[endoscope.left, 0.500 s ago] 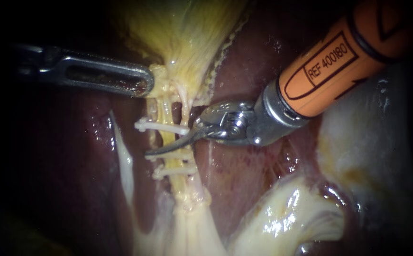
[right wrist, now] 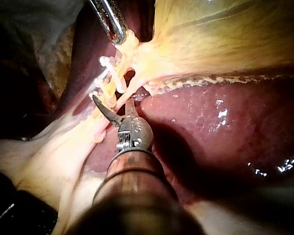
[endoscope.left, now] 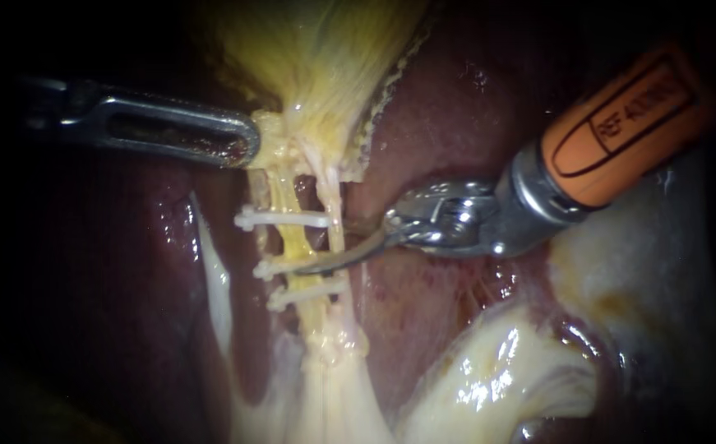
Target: Go to the cutting position left tube
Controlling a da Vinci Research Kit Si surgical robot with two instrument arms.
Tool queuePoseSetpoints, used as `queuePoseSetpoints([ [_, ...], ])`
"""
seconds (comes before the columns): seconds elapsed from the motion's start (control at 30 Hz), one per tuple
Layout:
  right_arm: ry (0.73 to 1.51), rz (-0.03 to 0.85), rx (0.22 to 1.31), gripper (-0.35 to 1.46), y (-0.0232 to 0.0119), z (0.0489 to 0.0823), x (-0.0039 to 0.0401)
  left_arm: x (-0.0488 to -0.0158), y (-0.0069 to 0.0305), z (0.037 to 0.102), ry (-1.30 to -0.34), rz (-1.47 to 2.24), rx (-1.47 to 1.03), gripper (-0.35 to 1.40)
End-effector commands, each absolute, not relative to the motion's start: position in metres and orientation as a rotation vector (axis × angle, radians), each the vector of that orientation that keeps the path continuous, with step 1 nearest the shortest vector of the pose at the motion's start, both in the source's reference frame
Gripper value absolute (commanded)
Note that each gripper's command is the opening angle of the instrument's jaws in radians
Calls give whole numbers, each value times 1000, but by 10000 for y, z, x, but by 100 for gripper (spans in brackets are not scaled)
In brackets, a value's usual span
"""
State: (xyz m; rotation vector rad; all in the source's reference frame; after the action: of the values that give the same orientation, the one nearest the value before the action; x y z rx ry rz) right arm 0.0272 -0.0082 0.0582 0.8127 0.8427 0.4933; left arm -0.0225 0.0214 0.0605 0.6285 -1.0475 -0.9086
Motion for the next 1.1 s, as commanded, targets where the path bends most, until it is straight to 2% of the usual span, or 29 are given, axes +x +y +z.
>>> queuePoseSetpoints([
  [0.03,844,493,812,119,-81,579,265,-225,215,604,-1048,-908,630,-35],
  [0.27,848,488,825,119,-77,557,241,-224,216,604,-1048,-907,631,-35],
  [0.57,849,487,833,119,-81,531,246,-221,217,605,-1048,-906,633,-35],
  [1.1,820,475,891,119,-94,573,278,-220,216,604,-1048,-906,633,-35],
])
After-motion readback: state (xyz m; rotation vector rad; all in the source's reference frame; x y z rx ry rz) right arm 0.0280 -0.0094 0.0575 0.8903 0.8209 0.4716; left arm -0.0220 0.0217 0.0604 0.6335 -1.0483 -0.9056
